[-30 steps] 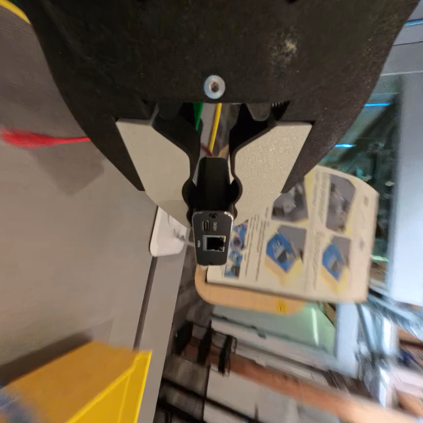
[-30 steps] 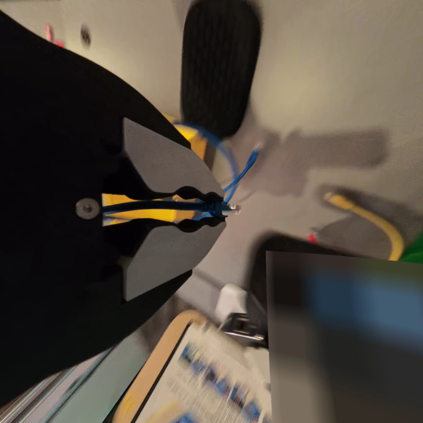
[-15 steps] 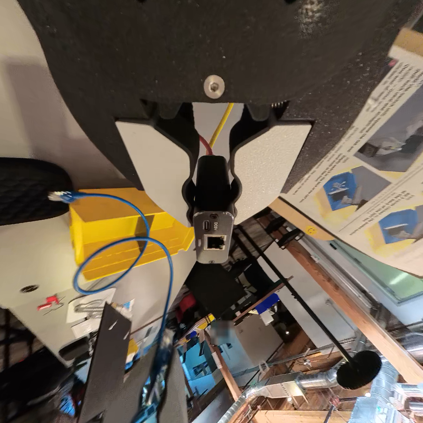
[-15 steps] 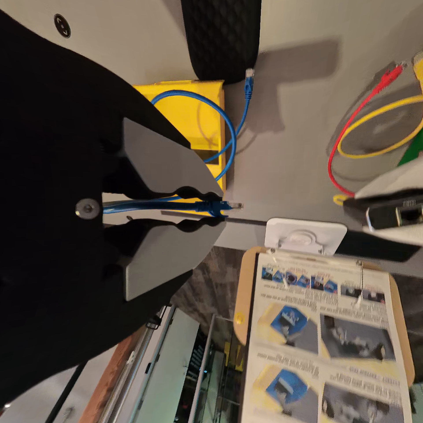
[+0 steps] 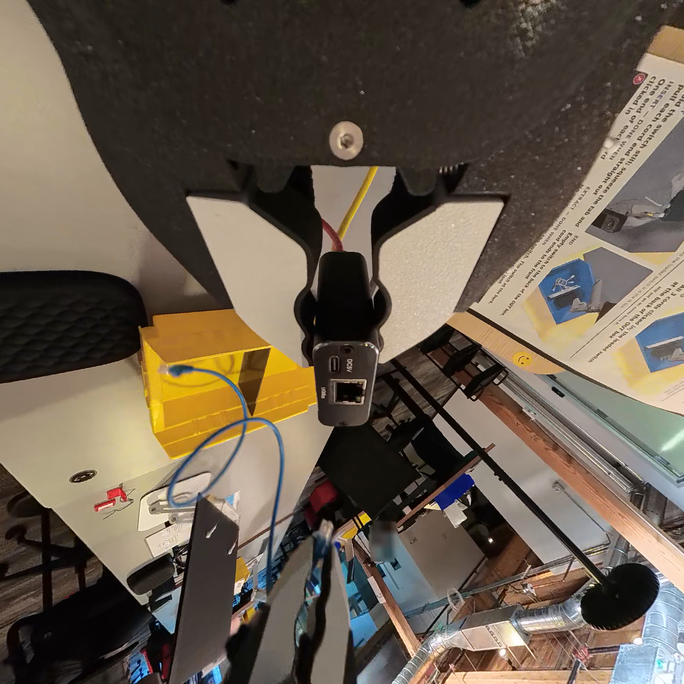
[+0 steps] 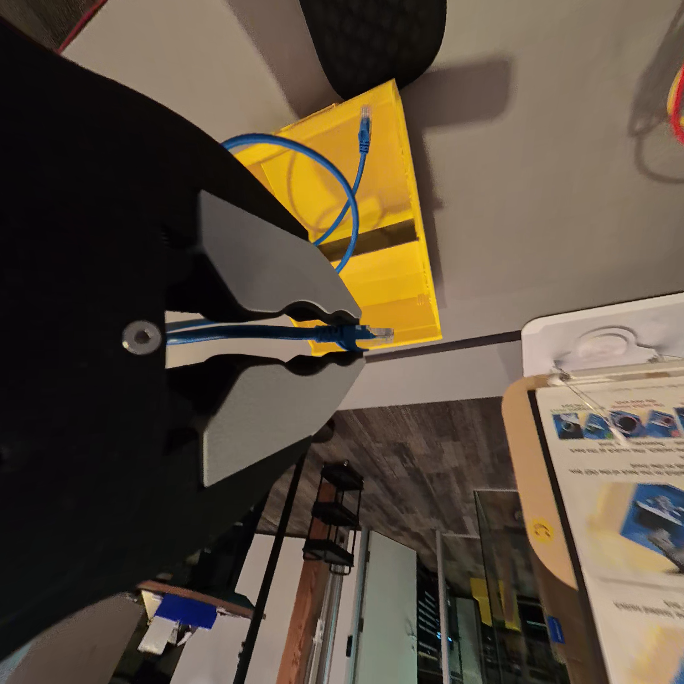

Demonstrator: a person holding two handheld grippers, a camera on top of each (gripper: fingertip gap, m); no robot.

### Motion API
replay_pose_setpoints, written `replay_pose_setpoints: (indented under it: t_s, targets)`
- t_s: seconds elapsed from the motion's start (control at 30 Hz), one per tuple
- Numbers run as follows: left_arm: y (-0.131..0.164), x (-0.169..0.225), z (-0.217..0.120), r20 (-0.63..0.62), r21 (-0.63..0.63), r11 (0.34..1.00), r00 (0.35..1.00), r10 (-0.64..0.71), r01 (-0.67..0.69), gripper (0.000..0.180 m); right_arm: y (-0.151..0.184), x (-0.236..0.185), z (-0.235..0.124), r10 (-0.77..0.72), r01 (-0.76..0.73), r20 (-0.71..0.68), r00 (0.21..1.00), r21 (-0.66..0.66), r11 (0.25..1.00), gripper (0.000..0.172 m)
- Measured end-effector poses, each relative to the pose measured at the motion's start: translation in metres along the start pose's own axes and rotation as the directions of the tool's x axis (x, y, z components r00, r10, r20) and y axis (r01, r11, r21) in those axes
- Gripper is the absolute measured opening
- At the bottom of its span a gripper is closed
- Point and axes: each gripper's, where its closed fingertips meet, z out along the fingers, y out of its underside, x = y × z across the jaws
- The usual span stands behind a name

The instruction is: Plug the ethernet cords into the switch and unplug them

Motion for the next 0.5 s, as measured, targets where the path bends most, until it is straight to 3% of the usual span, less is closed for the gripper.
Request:
replay_pose_setpoints:
  t_s: [0.23, 0.5]
  targets:
    - [0.005, -0.001, 0.002, 0.002, -0.02, 1.0, 1.0, 0.005, -0.005, 0.027, 0.031, -0.021, 0.062, 0.098, -0.098, -0.002, 0.995, -0.006, 0.995, 0.015]
    - [0.004, -0.002, 0.0, 0.004, -0.028, 0.999, 1.0, 0.019, -0.019, 0.027, 0.055, -0.1, 0.111, 0.187, -0.197, 0.154, 0.97, 0.049, 0.979, 0.015]
